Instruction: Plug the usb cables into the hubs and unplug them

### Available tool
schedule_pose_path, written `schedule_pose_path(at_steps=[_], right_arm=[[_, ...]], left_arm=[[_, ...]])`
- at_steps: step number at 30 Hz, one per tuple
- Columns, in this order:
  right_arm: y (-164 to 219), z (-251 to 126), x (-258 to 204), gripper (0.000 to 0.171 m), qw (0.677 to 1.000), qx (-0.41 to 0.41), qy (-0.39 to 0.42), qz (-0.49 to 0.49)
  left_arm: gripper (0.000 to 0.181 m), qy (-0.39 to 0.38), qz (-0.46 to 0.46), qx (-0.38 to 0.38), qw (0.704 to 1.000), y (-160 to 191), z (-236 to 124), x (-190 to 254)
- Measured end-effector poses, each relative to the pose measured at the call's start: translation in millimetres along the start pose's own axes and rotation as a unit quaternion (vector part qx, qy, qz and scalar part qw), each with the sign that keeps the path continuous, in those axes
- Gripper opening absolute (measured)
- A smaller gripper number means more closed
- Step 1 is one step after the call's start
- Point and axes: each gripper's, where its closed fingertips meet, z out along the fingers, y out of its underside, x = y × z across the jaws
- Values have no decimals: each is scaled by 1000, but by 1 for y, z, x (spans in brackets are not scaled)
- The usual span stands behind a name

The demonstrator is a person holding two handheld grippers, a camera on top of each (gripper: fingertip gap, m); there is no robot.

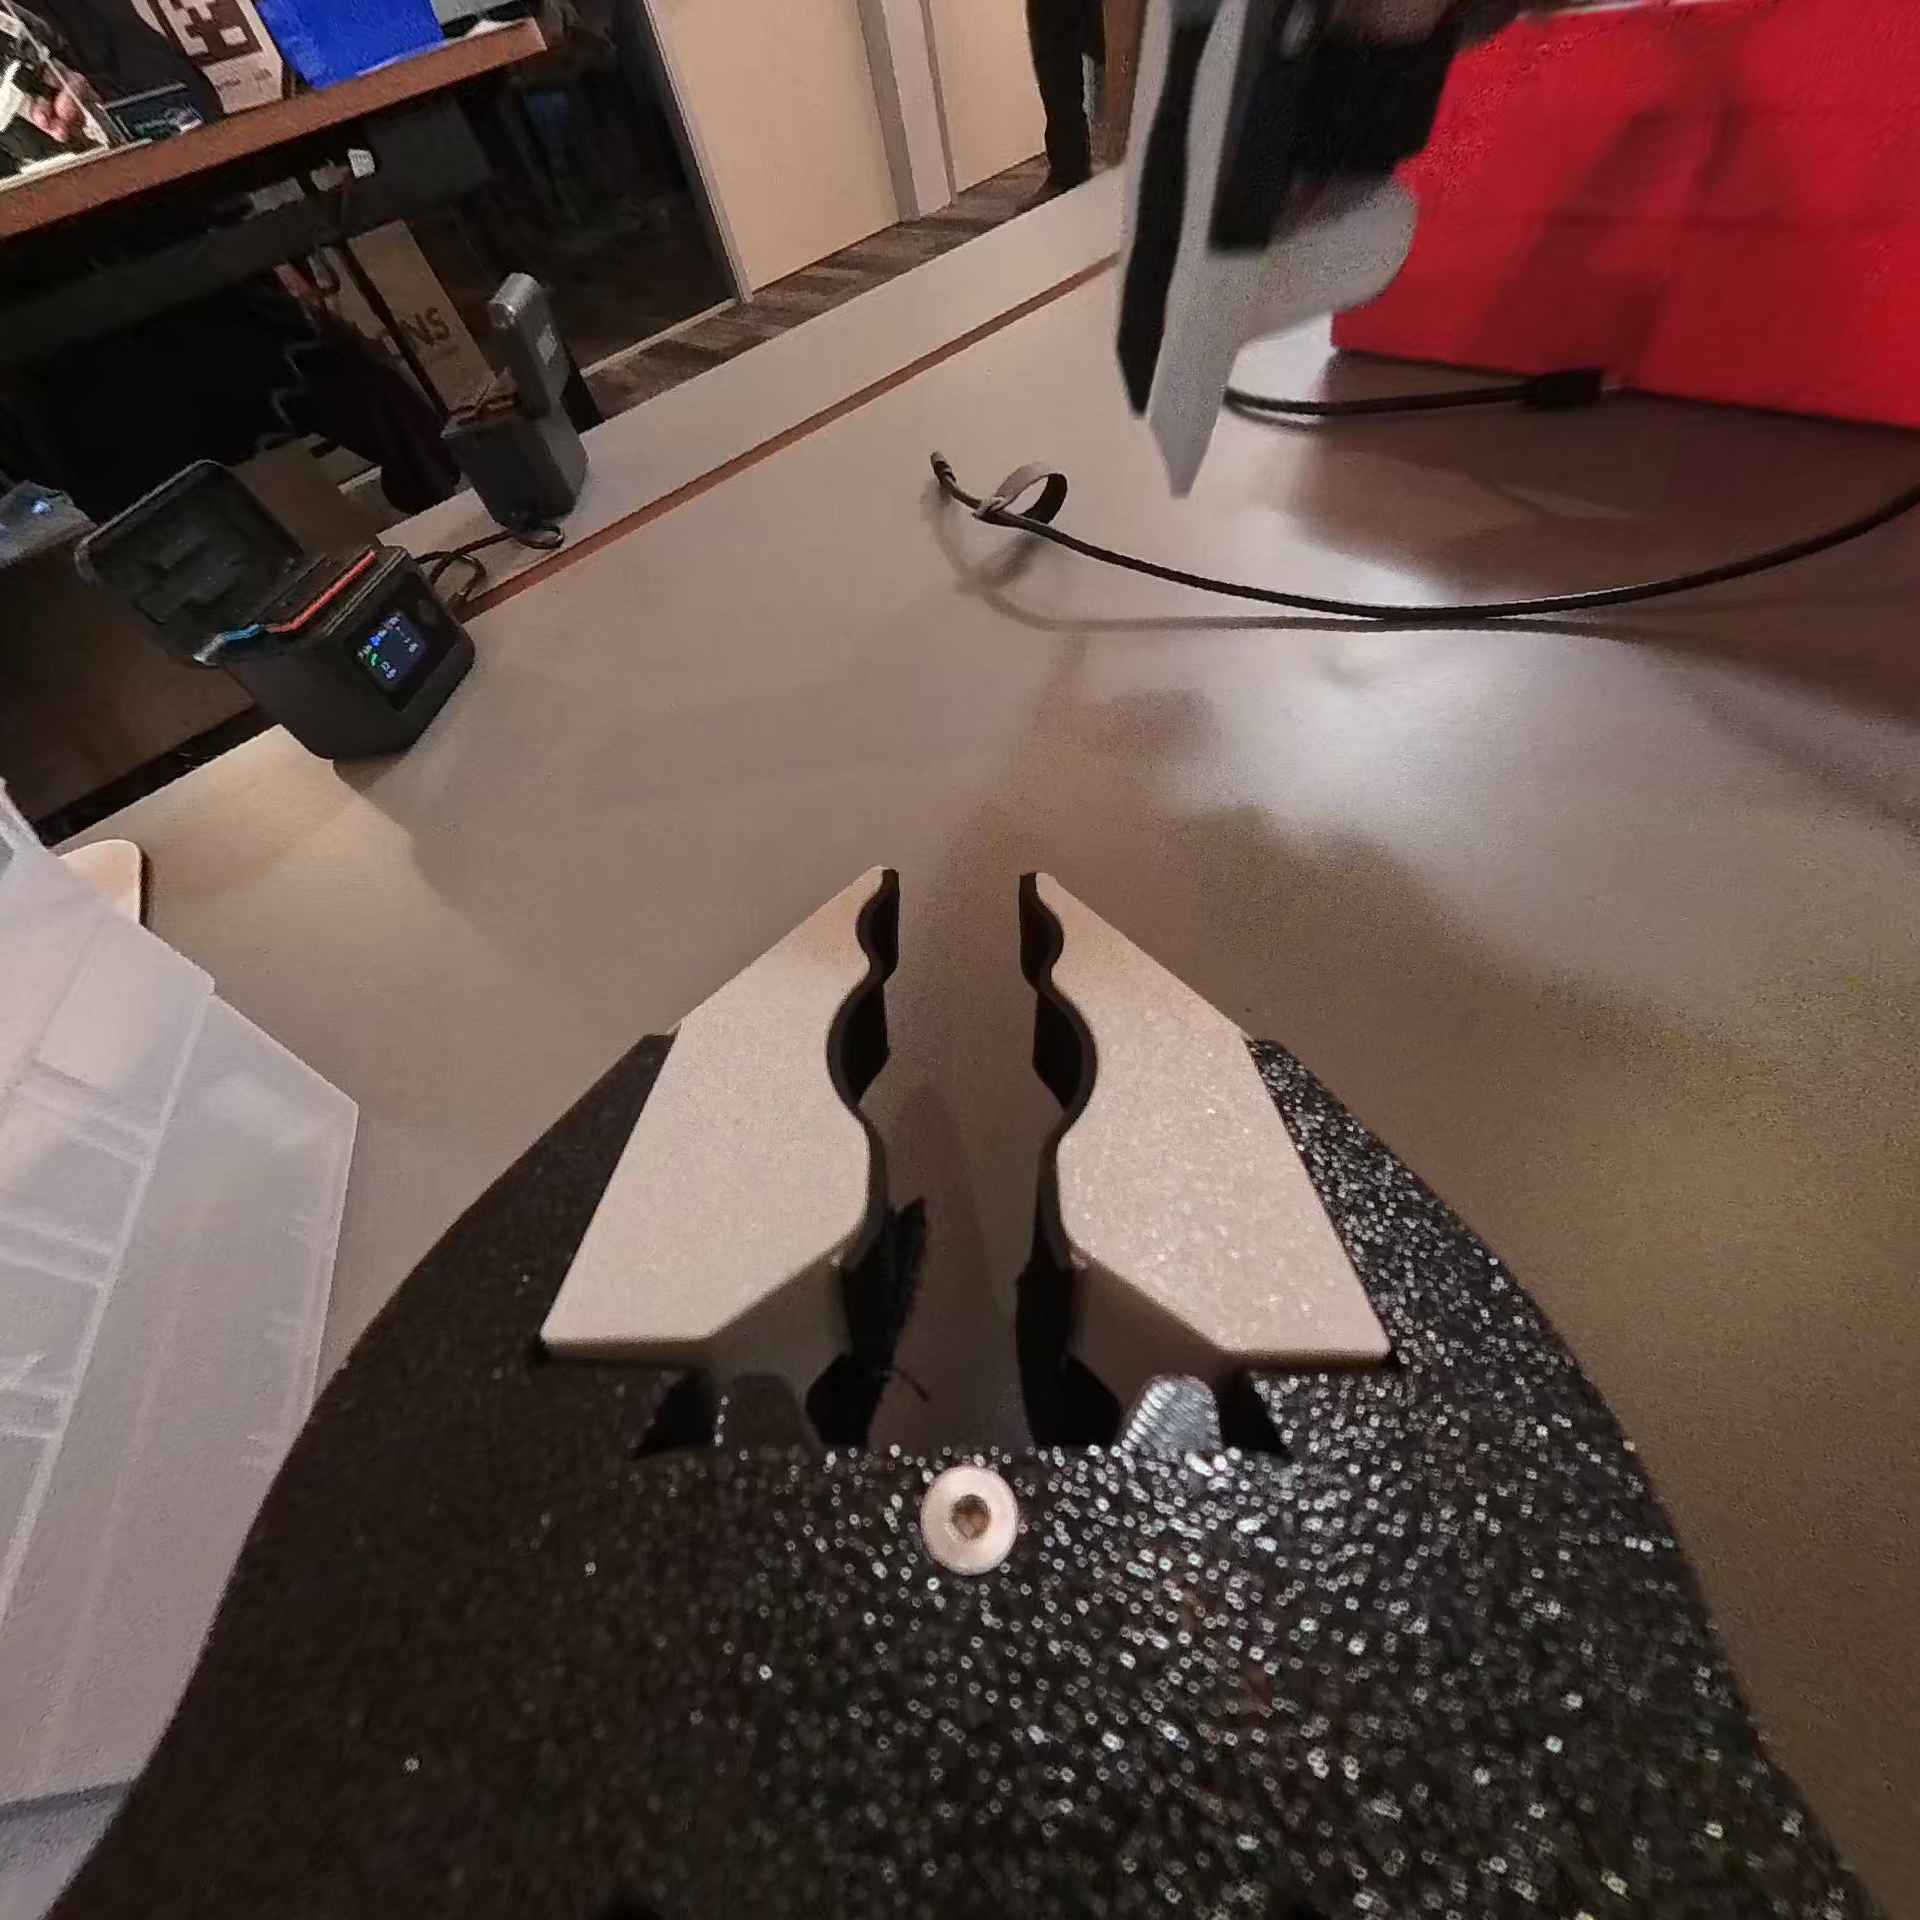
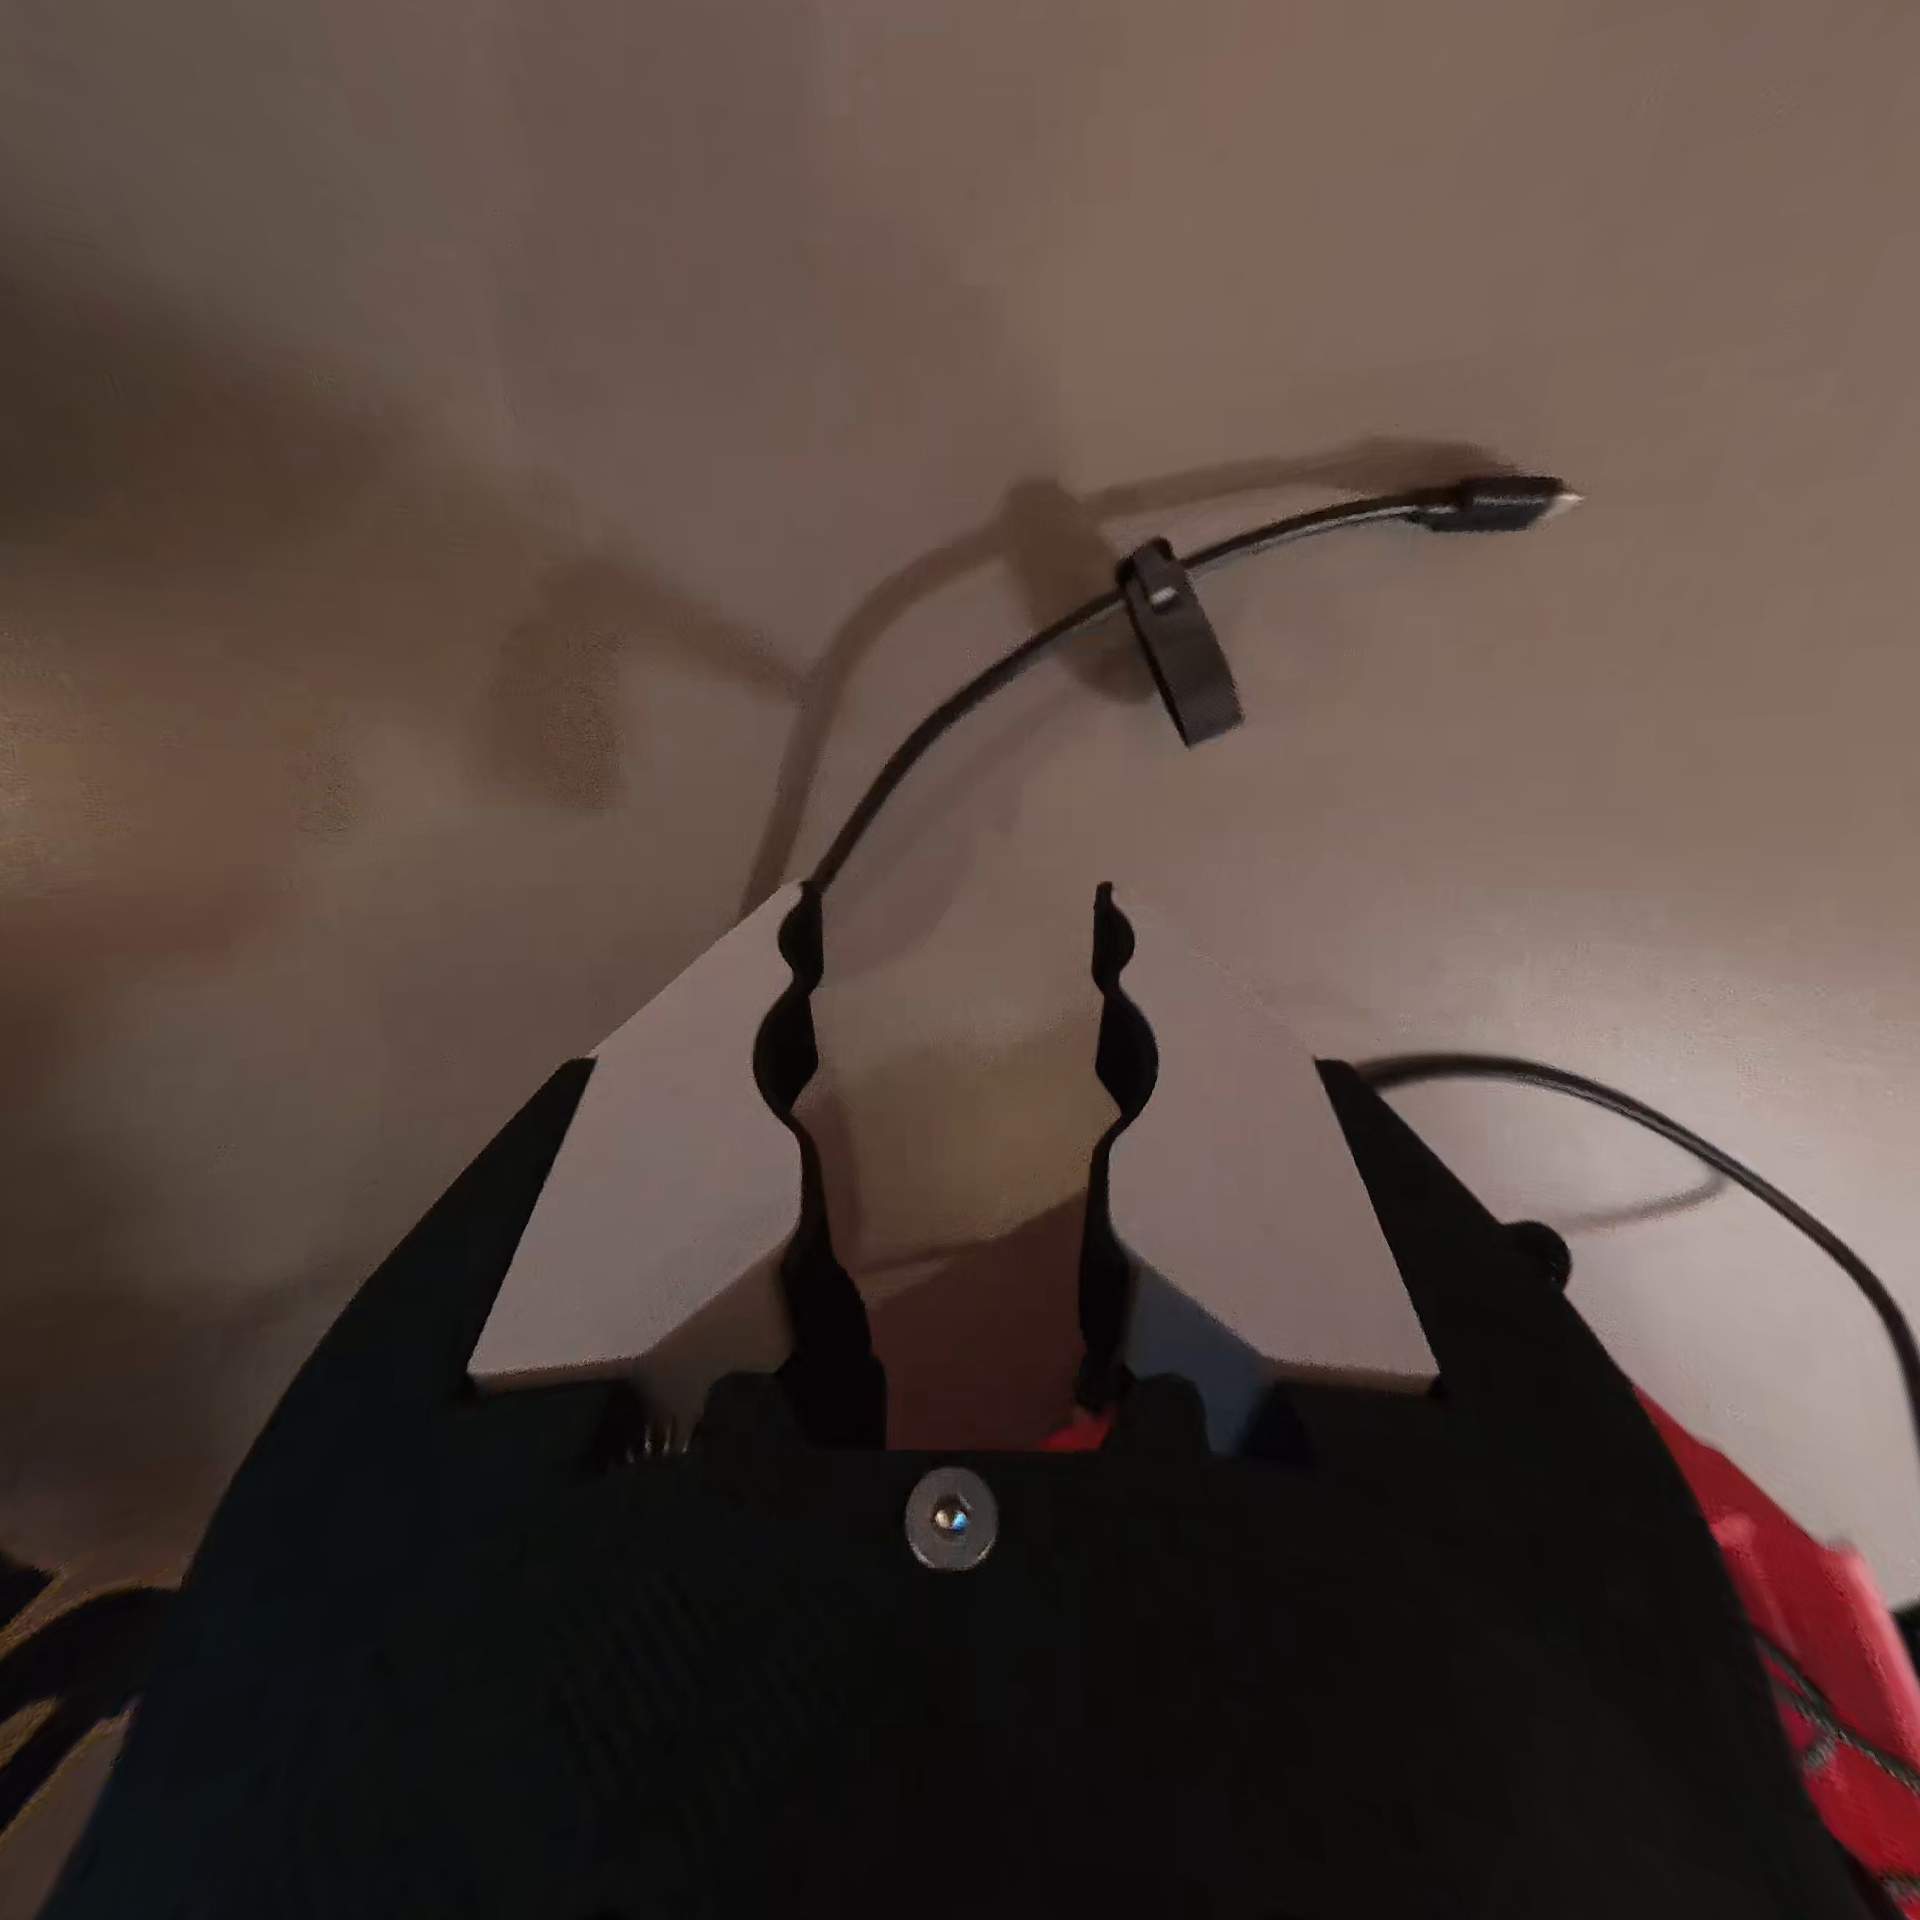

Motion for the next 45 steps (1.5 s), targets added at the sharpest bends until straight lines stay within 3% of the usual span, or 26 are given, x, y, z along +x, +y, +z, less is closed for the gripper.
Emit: schedule_pose_path(at_steps=[5,8,10,14,16,19,25,29,32,36,40,42,45], right_arm=[[-19,32,-11,48,1000,1,-29,11],[-20,39,-3,42,1000,4,3,-2],[-17,42,-3,16,1000,4,12,-22],[-15,19,-3,1,994,9,45,-100],[-21,-21,-1,0,985,51,76,-144],[-27,-110,14,0,960,151,156,-176],[-5,-290,85,1,868,277,378,-165],[31,-382,132,1,790,290,520,-147],[66,-418,159,0,733,266,609,-148],[114,-402,184,0,685,175,680,-196],[158,-349,200,1,642,35,708,-291],[175,-314,203,1,657,2,682,-322],[189,-259,191,1,712,-6,598,-366]], left_arm=[[21,2,2,5,1000,-2,0,1],[21,4,1,10,1000,-5,0,2],[21,7,0,10,1000,-5,1,3],[21,8,2,11,1000,-5,0,4],[21,8,0,11,1000,-5,0,3],[21,9,-3,13,1000,-5,-1,3],[21,13,0,11,1000,-5,0,5],[21,12,1,8,1000,-4,-1,5],[21,10,0,8,1000,-3,-1,3],[21,9,-1,8,1000,-3,-2,3],[21,10,1,5,1000,-2,-3,3],[21,9,1,5,1000,-2,-3,3],[21,8,0,3,1000,-1,-4,3]])
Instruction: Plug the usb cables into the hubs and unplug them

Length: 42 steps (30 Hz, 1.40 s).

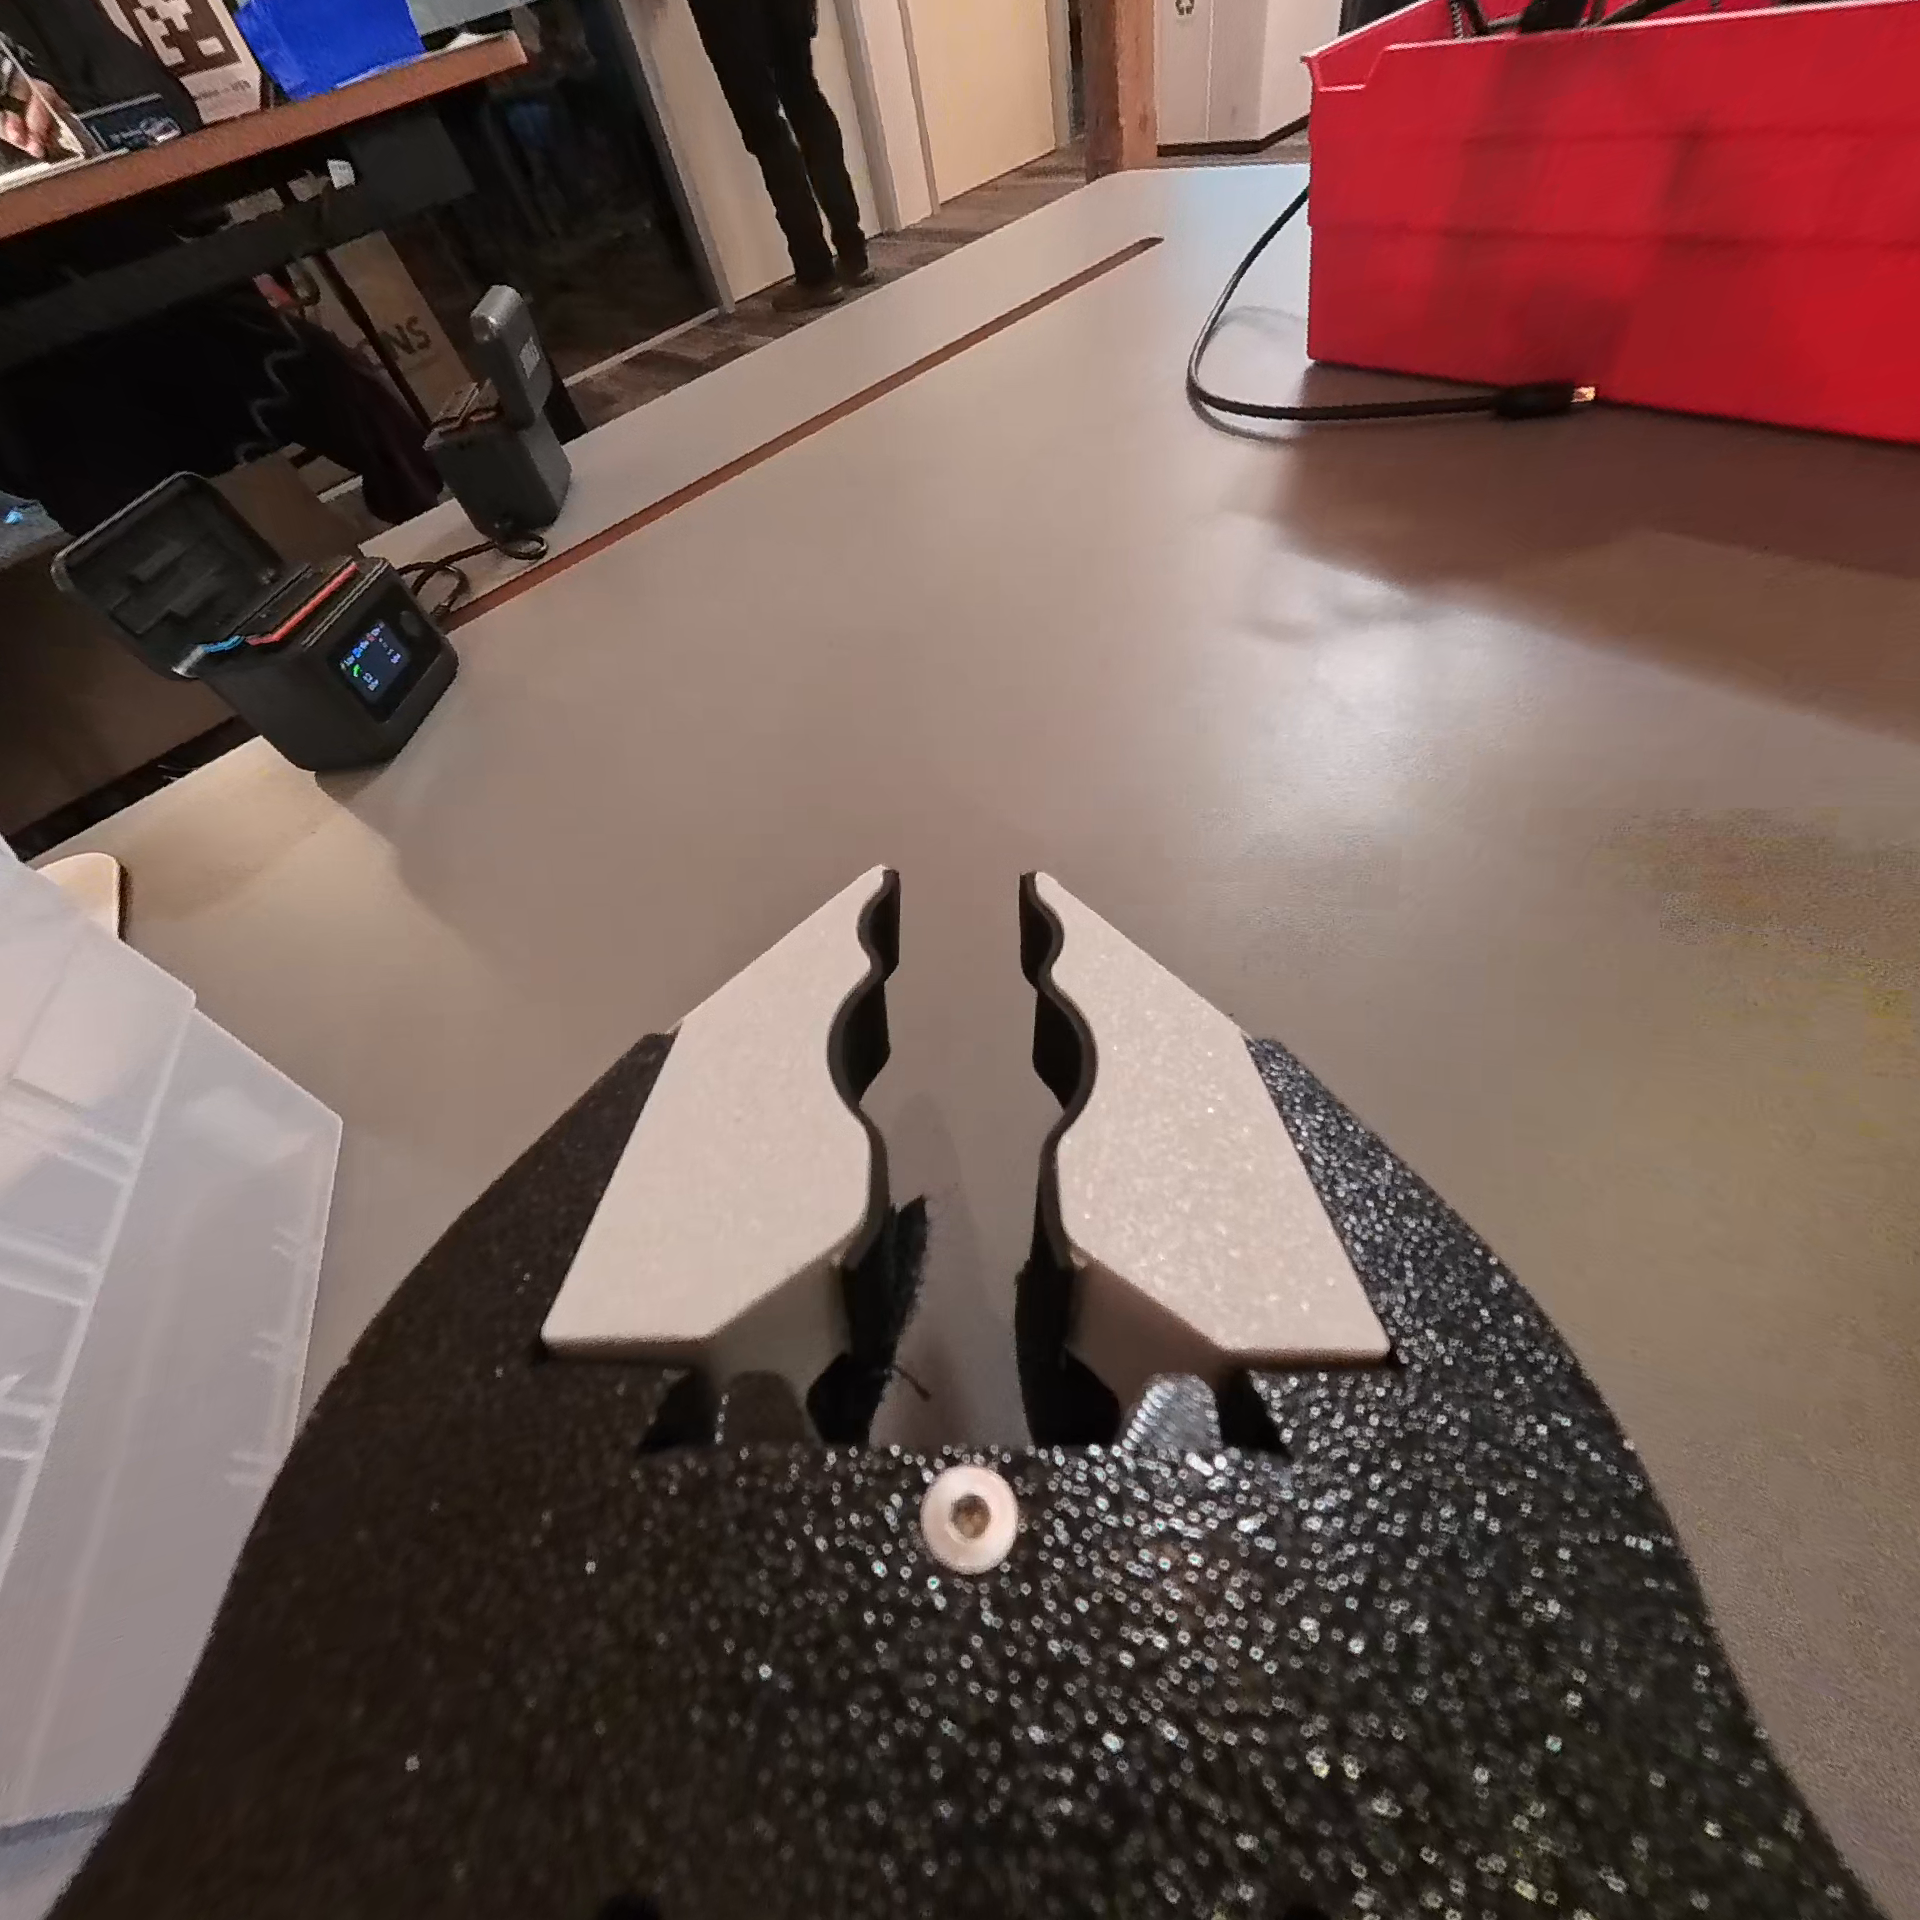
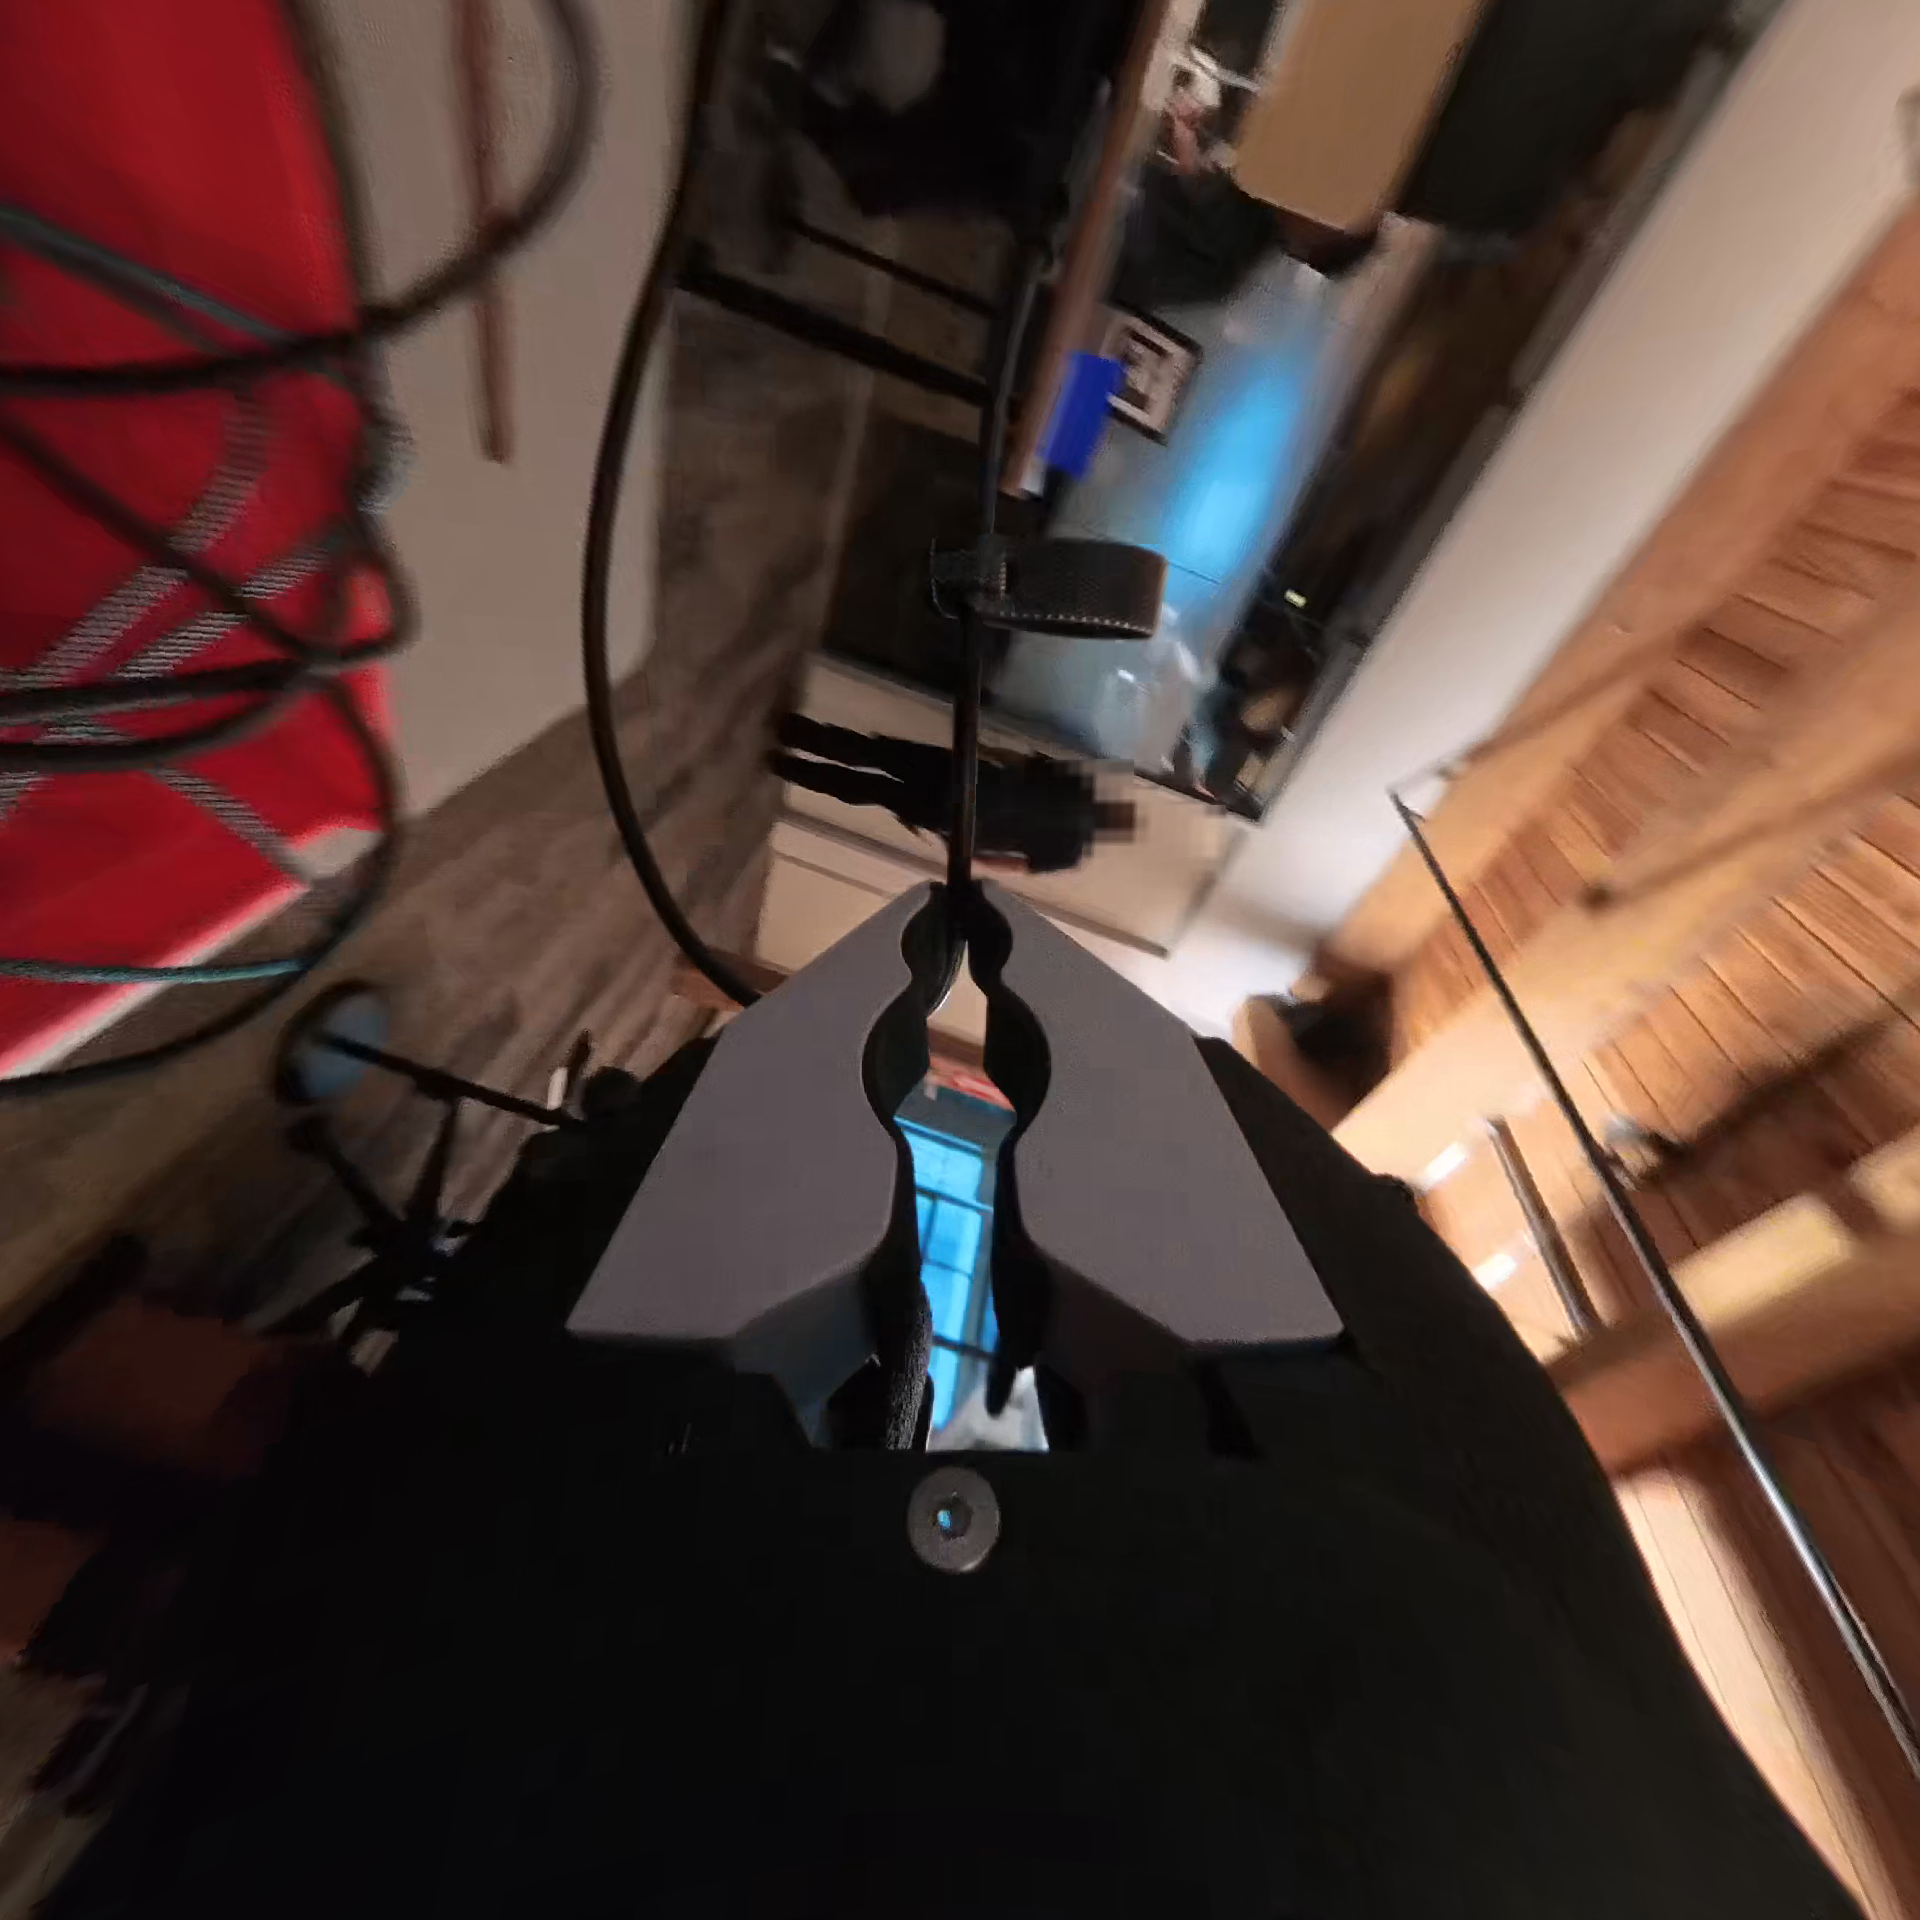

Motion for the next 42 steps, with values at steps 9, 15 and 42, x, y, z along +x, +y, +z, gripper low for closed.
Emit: schedule_pose_path(at_steps=[9,15,42], right_arm=[[-35,-7,-125,1,951,29,-304,-40],[-39,13,-168,1,902,-17,-431,-16],[-23,4,-112,58,721,-135,-537,416]], left_arm=[[21,-1,0,-4,1000,2,-1,-1],[21,-4,3,-8,1000,3,-2,-1],[21,14,10,-18,1000,4,-1,6]])
